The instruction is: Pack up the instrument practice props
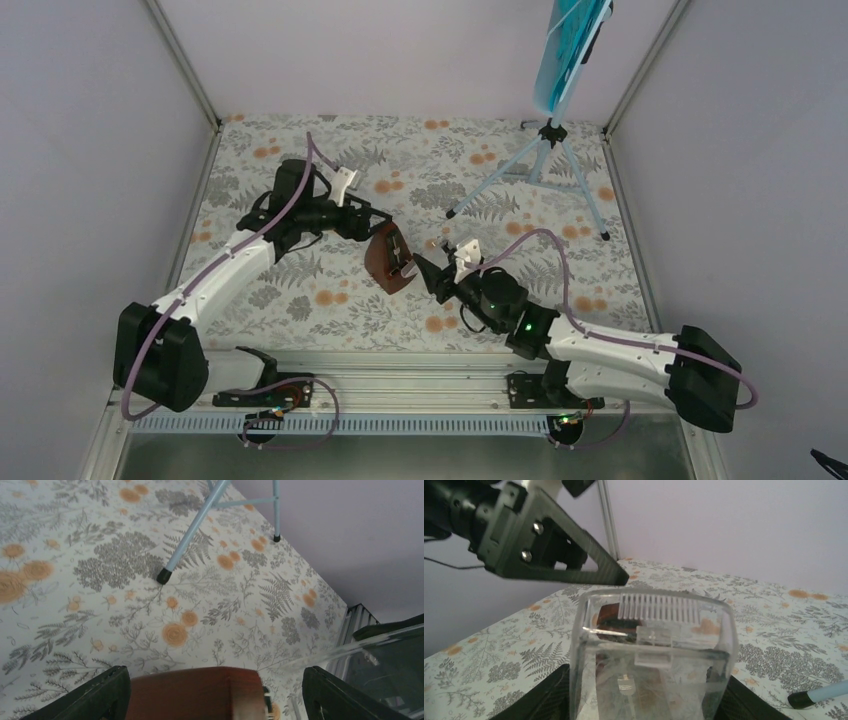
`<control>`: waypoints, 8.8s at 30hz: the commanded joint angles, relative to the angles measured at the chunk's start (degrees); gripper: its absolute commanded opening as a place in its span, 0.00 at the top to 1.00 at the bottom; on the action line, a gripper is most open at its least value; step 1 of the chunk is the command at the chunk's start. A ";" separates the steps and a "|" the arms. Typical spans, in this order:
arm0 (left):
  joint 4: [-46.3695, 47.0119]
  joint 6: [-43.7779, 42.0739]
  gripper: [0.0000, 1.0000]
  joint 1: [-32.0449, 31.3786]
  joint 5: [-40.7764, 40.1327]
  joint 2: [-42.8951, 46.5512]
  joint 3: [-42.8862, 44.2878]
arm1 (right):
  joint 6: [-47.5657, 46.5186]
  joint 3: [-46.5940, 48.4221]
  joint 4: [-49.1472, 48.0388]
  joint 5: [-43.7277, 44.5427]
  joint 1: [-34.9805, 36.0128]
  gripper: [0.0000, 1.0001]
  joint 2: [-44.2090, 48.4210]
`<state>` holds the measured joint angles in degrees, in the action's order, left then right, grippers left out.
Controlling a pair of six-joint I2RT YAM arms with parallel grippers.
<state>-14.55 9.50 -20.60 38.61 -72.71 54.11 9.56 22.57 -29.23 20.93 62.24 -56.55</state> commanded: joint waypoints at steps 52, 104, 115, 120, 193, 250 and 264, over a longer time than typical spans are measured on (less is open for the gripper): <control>-0.92 -4.09 0.56 0.54 5.82 -6.37 -1.73 | -15.34 6.79 -25.30 2.33 0.92 0.51 -33.76; -1.24 -4.75 0.56 0.54 6.18 -6.72 -1.69 | -14.86 1.62 -29.75 -6.76 -6.51 0.52 -31.03; -1.30 -5.01 0.55 0.48 6.03 -6.36 -1.57 | -13.85 -0.04 -24.13 -12.15 -6.57 0.52 -24.75; -1.35 -5.10 0.48 0.50 5.64 -6.02 -1.51 | -14.65 1.02 -23.73 -13.47 -7.50 0.52 -25.27; -0.83 -6.64 0.40 0.69 0.77 0.37 -2.10 | -17.12 3.75 -26.49 -16.72 -10.68 0.51 -30.54; -0.13 -8.47 0.20 0.15 2.27 2.85 -2.81 | -12.91 6.96 -23.04 -14.85 -11.33 0.12 -33.91; -2.40 -11.82 0.00 -4.15 -8.86 4.85 -1.66 | -11.89 4.64 -13.61 -16.35 -11.52 0.00 -20.20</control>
<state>-15.64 0.10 -23.00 35.53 -69.36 51.68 -3.27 28.45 -46.41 4.95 51.22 -82.70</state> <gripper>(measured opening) 0.999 0.996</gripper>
